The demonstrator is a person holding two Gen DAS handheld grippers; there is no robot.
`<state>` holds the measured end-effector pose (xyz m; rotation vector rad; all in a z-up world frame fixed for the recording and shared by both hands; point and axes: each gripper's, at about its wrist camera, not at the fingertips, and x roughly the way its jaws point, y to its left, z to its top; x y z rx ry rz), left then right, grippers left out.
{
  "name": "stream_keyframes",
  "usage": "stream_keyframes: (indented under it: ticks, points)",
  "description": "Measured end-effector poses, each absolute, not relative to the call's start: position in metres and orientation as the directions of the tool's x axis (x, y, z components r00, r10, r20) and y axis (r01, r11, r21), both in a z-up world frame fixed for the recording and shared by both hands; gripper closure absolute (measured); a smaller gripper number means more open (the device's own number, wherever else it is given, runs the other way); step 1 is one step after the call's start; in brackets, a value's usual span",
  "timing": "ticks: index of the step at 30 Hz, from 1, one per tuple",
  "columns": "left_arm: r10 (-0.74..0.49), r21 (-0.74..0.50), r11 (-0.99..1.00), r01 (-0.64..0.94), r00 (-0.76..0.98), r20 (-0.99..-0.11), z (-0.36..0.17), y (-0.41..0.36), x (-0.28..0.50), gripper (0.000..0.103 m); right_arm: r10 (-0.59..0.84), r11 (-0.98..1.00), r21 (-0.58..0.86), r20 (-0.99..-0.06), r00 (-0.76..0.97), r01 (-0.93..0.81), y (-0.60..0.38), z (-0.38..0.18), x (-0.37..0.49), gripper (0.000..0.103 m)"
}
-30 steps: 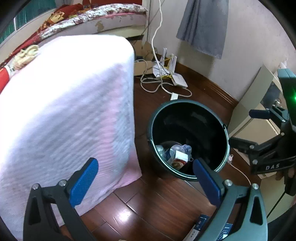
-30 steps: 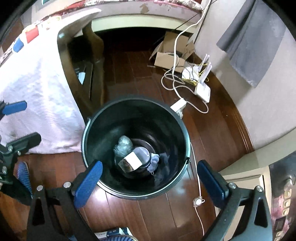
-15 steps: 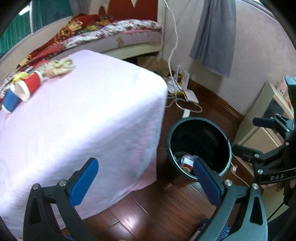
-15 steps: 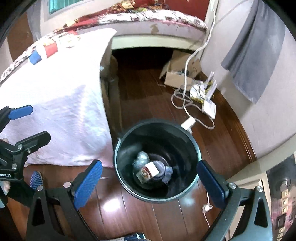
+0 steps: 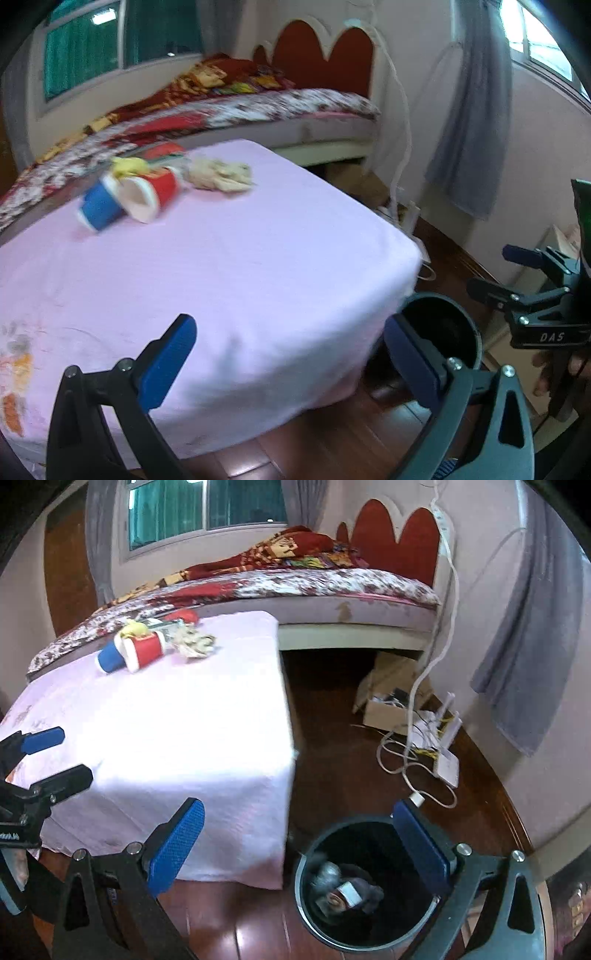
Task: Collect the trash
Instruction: 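Move both grippers back toward the cups on the pink bed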
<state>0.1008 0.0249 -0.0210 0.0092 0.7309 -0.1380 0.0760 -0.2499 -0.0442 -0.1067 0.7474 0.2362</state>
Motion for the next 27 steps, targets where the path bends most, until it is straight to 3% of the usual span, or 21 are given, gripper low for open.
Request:
stream_keyframes:
  ticks: [6,17,20,24,27]
  points:
    - [-0.045,-0.021,0.999,0.041,0.746,-0.664,-0.019,0.080,0.103,0.014,0.206,0.959,0.002,-0.694,0.690,-0.284,-0.205,-0.035,0.095,0.000]
    - [0.089,-0.004,0.993,-0.120,0.757,-0.648,-0.019,0.177,0.112,0.015,0.301,0.928,0.038,-0.659,0.689,-0.370,-0.120,-0.027,0.123,0.000]
    - [0.102,0.000,0.991,-0.133,0.759,-0.643,-0.018,0.199,0.123,0.020,0.323,0.915,0.022,-0.640,0.698,-0.403,-0.096,-0.021,0.130,0.001]
    - [0.116,0.006,0.989,-0.146,0.760,-0.640,-0.016,0.228,0.144,0.026,0.363,0.898,0.040,-0.632,0.685,-0.439,-0.068,-0.016,0.148,0.019]
    - [0.121,0.008,0.988,-0.151,0.757,-0.643,-0.016,0.246,0.164,0.026,0.375,0.887,0.037,-0.641,0.670,-0.461,-0.045,-0.018,0.162,0.021]
